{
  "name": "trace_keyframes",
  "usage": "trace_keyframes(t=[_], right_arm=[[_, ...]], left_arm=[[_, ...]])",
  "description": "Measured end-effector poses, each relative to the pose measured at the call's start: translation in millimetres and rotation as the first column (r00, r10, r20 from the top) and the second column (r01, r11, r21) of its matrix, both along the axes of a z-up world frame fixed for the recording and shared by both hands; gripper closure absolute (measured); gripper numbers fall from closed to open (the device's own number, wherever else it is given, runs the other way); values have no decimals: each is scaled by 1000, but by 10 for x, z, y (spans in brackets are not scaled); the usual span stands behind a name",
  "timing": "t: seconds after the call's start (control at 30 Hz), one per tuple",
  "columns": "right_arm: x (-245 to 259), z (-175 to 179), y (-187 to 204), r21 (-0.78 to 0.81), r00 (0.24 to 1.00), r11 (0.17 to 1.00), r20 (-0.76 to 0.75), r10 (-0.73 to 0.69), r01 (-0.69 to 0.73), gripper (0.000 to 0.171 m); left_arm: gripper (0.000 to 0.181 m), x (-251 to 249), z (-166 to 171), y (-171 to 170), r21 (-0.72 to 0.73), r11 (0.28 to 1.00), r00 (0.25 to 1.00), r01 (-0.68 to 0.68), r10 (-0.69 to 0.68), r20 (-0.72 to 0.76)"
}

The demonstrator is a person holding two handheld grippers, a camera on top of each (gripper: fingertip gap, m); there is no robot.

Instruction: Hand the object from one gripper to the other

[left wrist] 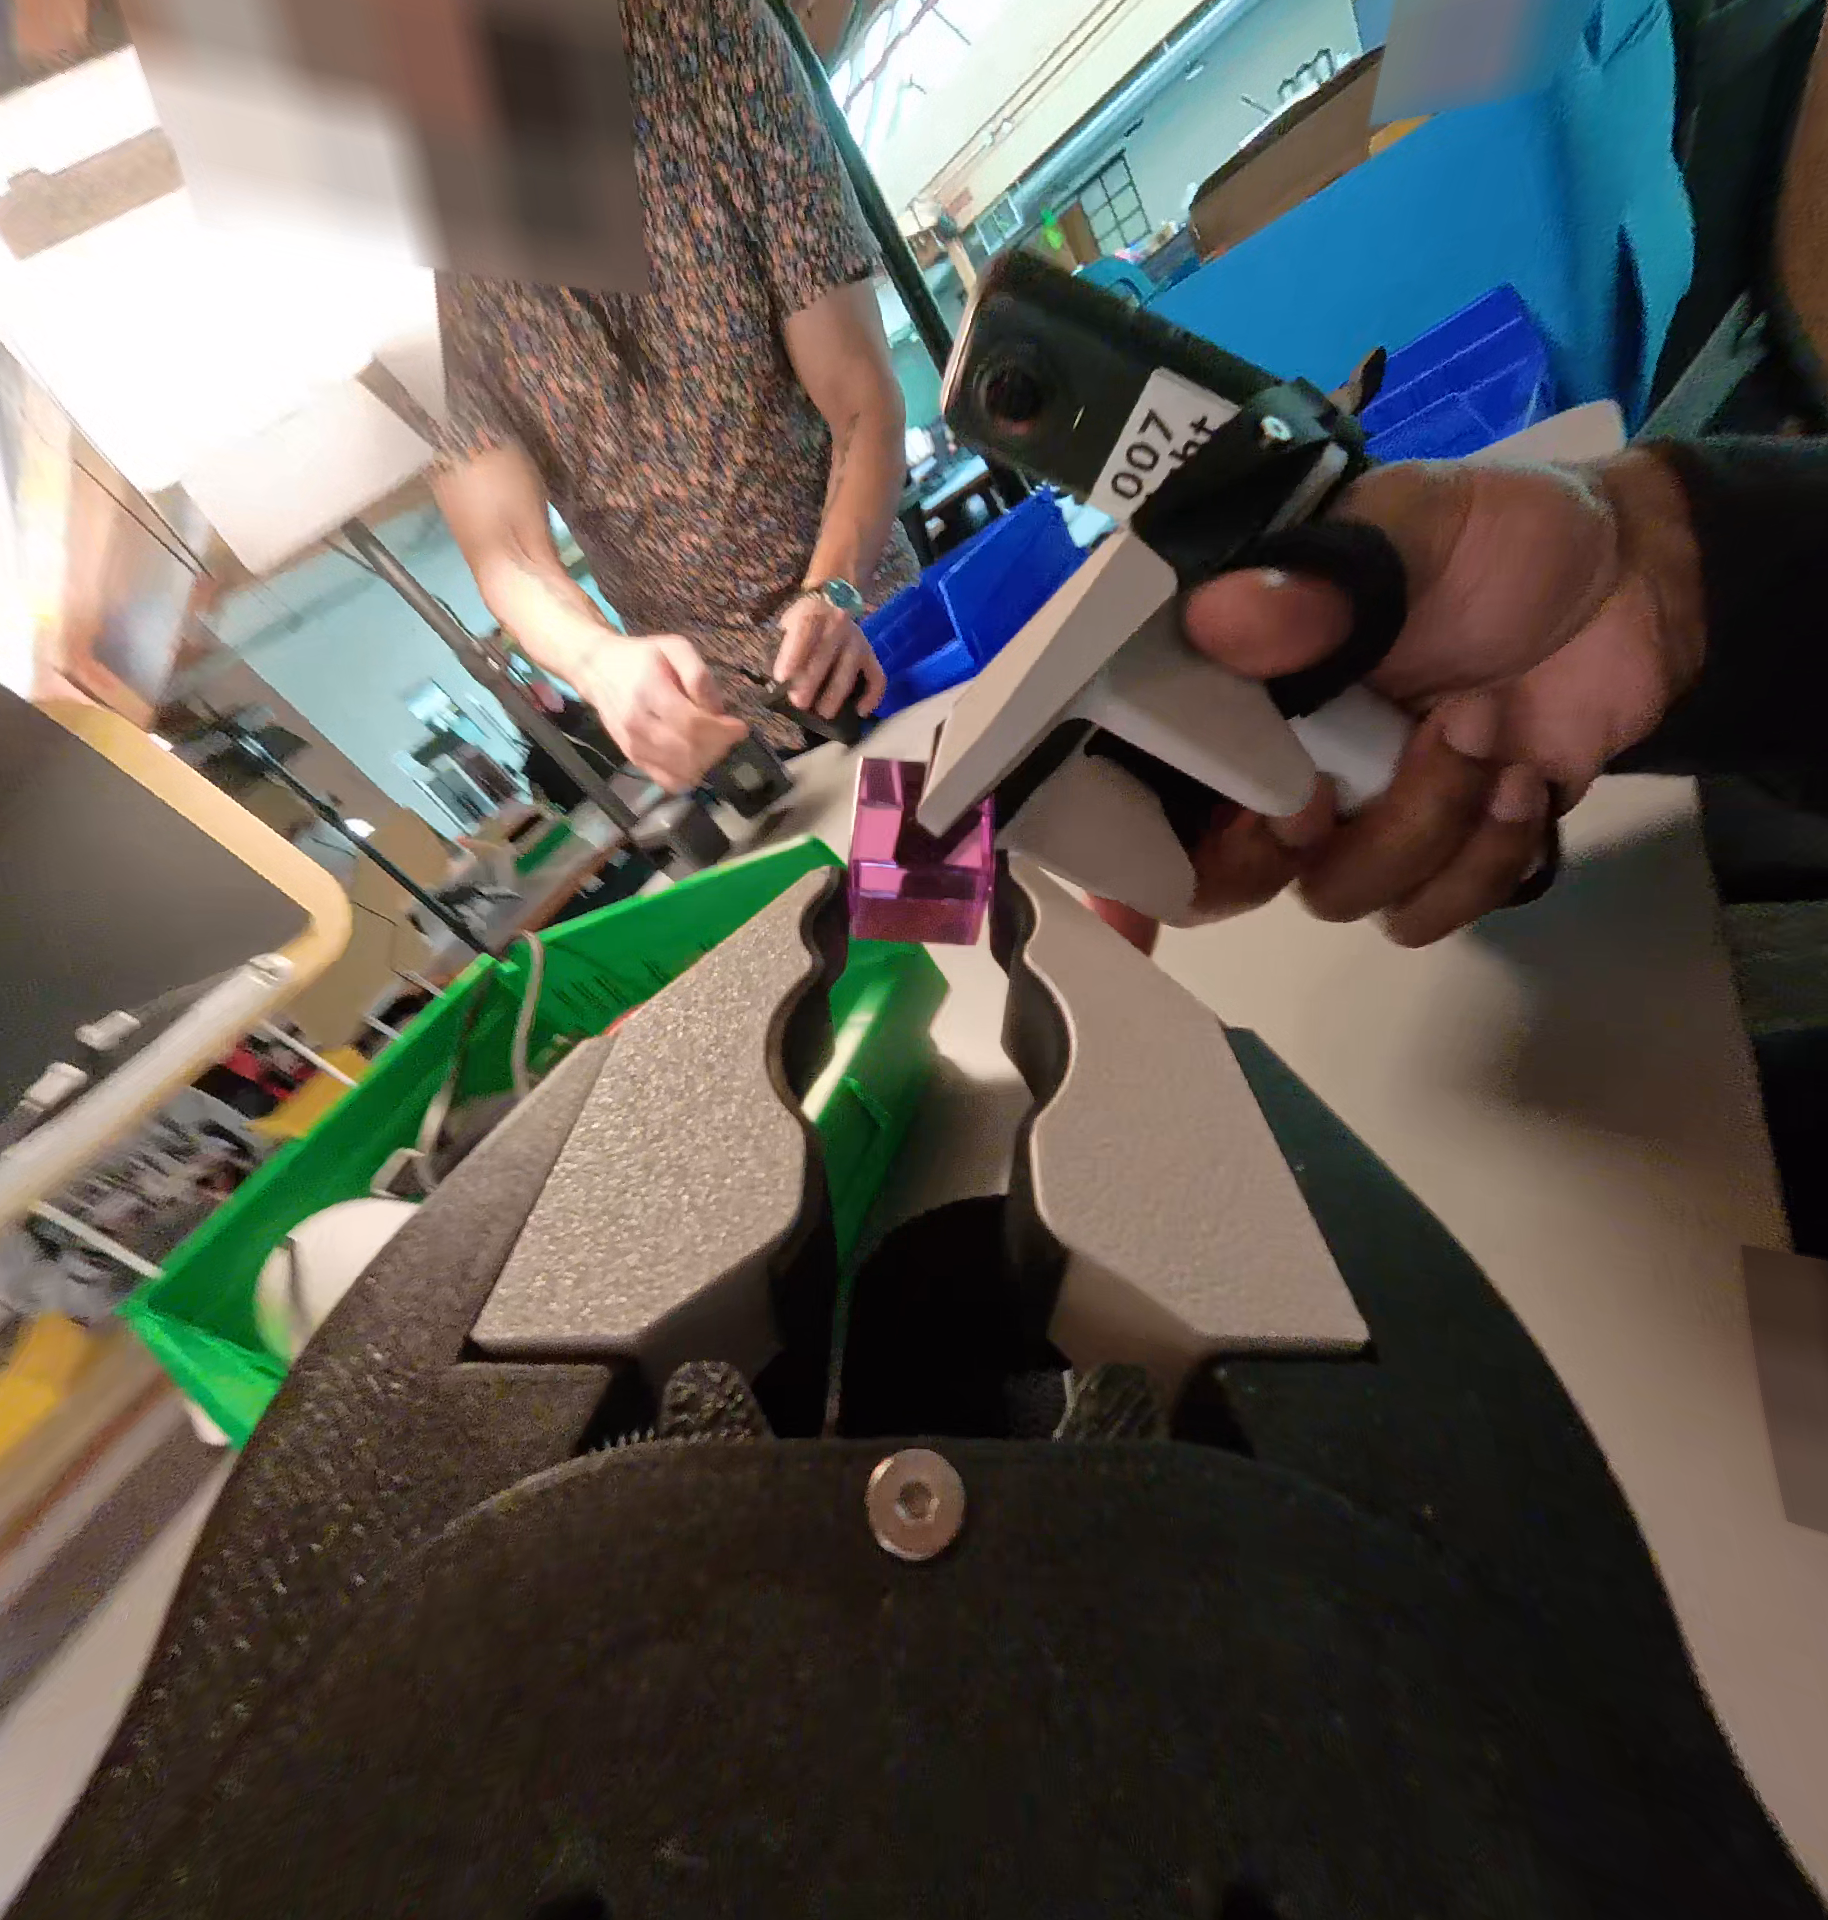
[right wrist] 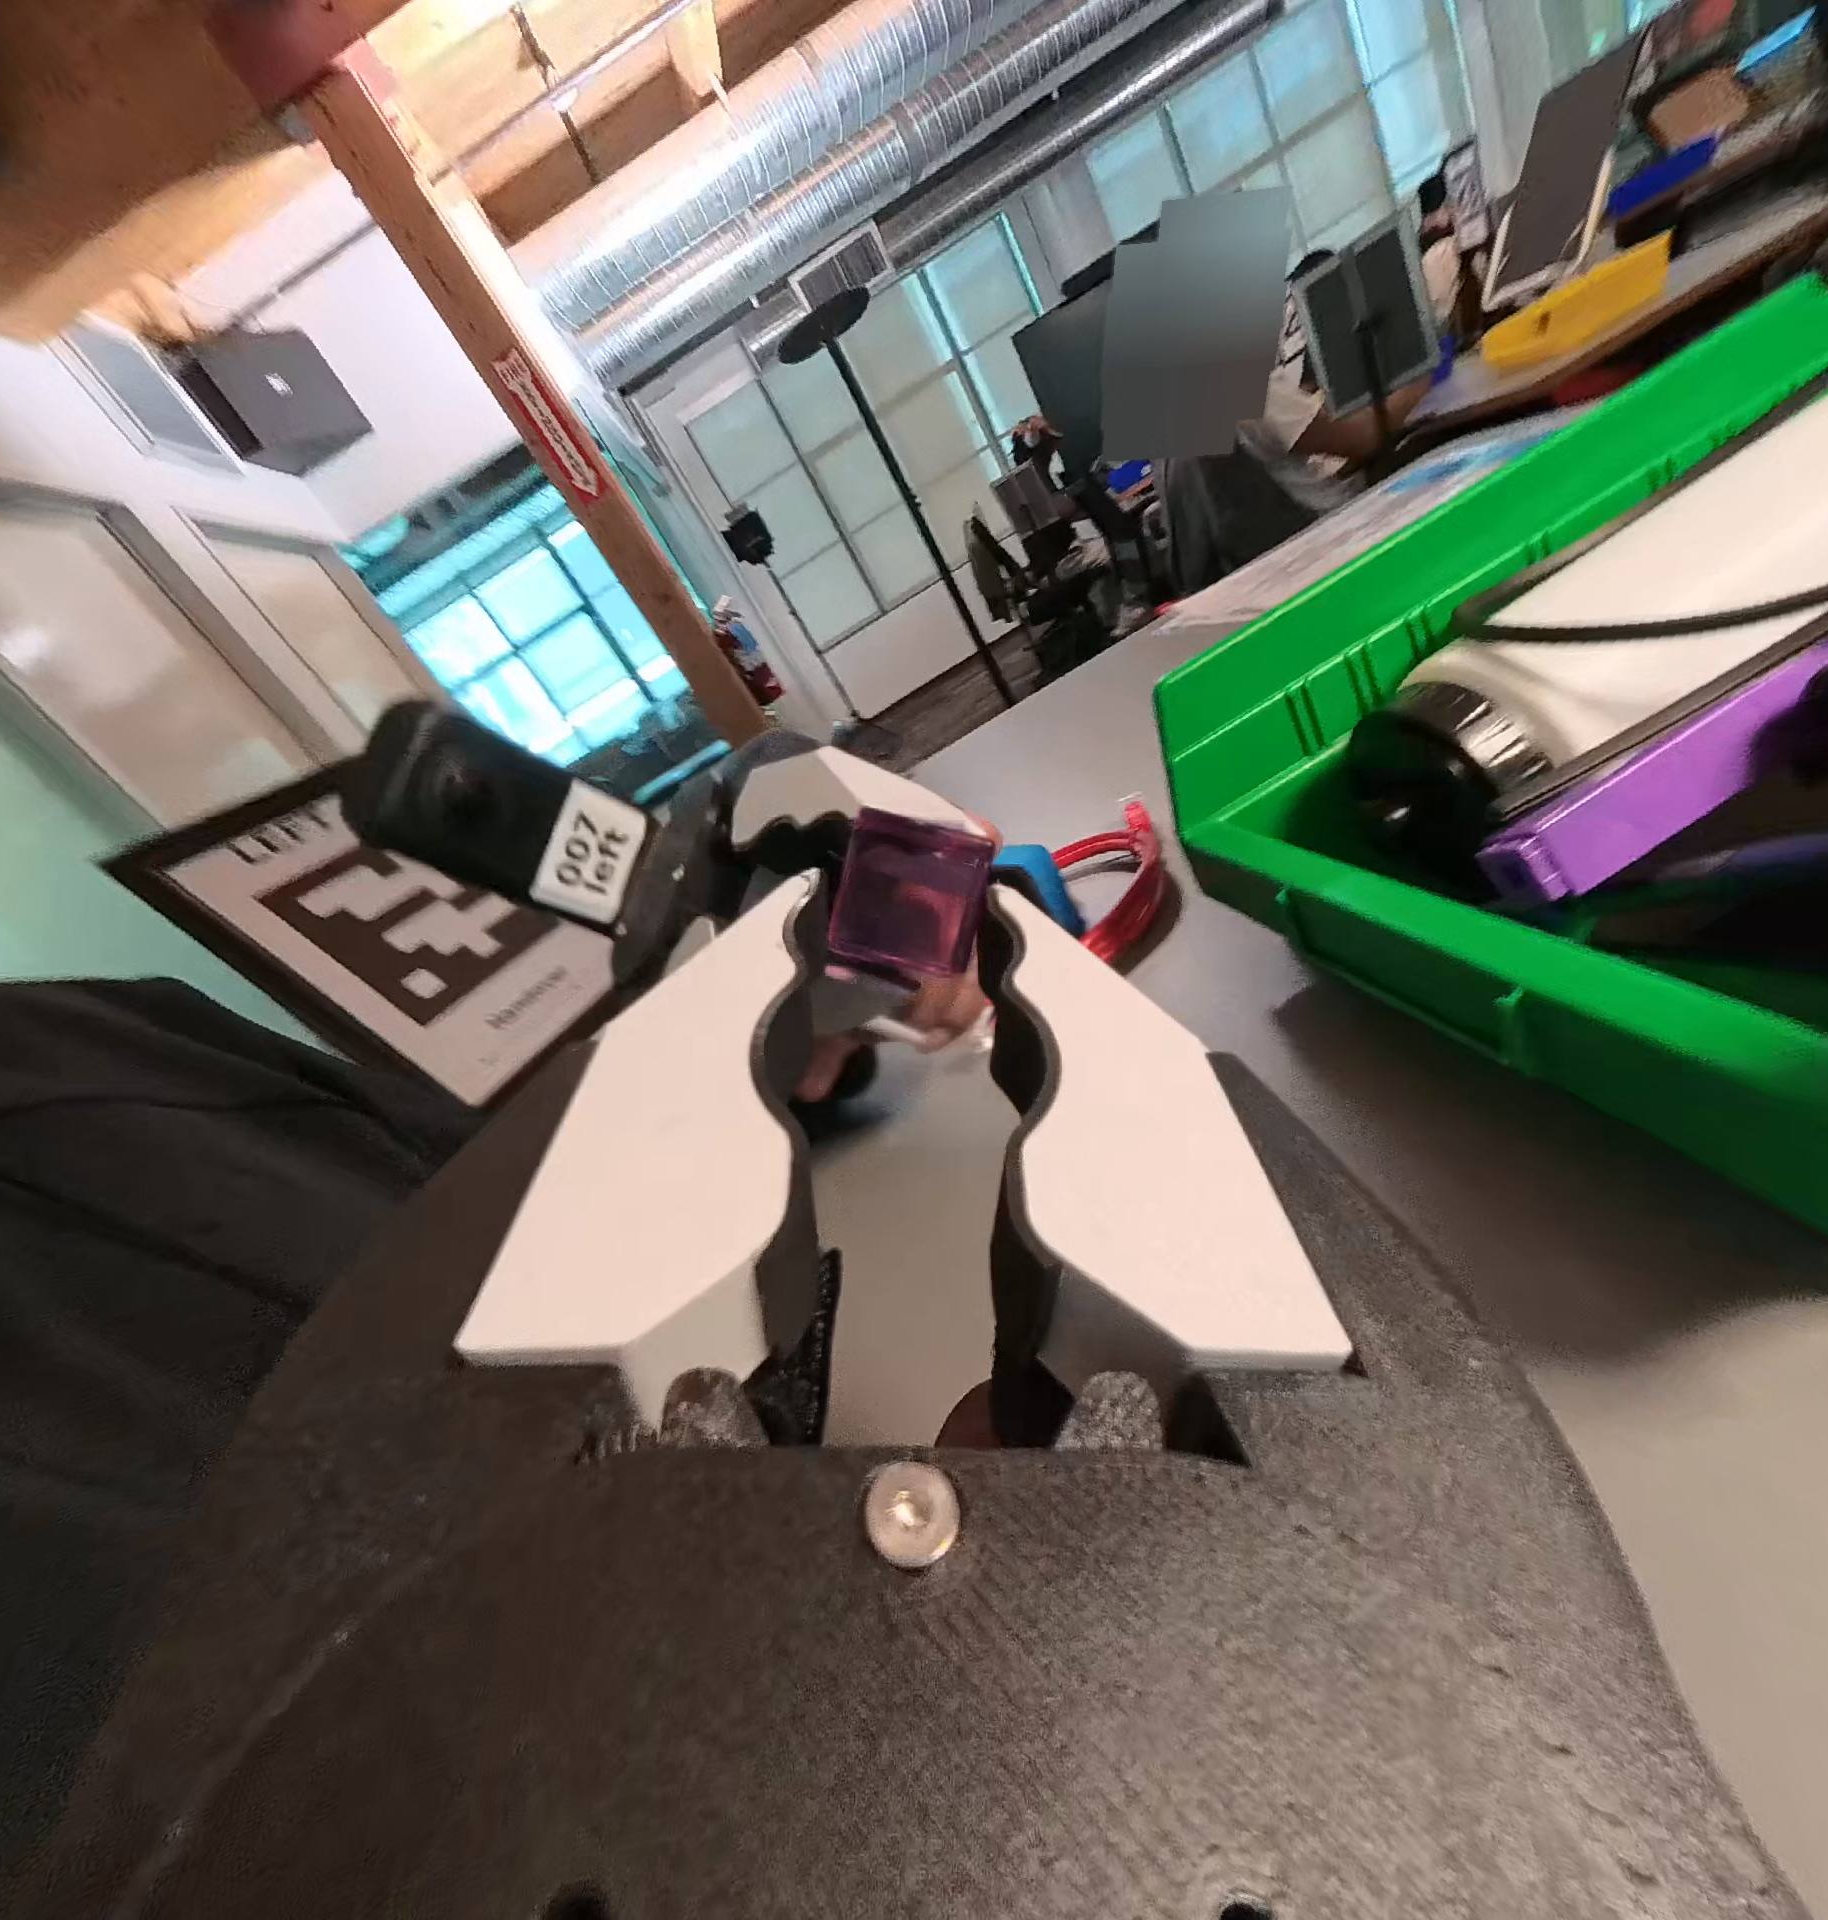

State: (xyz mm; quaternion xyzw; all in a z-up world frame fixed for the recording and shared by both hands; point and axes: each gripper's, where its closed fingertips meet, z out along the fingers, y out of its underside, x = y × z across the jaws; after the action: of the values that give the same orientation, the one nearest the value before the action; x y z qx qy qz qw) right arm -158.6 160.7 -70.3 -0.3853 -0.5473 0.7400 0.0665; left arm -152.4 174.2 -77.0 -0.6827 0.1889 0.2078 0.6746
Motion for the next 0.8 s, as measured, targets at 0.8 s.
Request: trace_keyframes(t=[0.8], right_arm=[[-89, -174, 67, 676, 716, 342, -698, 11, 653, 138]], left_arm=[[153, -16, -159, 48, -119, 973, 530, 199, -4, 848]])
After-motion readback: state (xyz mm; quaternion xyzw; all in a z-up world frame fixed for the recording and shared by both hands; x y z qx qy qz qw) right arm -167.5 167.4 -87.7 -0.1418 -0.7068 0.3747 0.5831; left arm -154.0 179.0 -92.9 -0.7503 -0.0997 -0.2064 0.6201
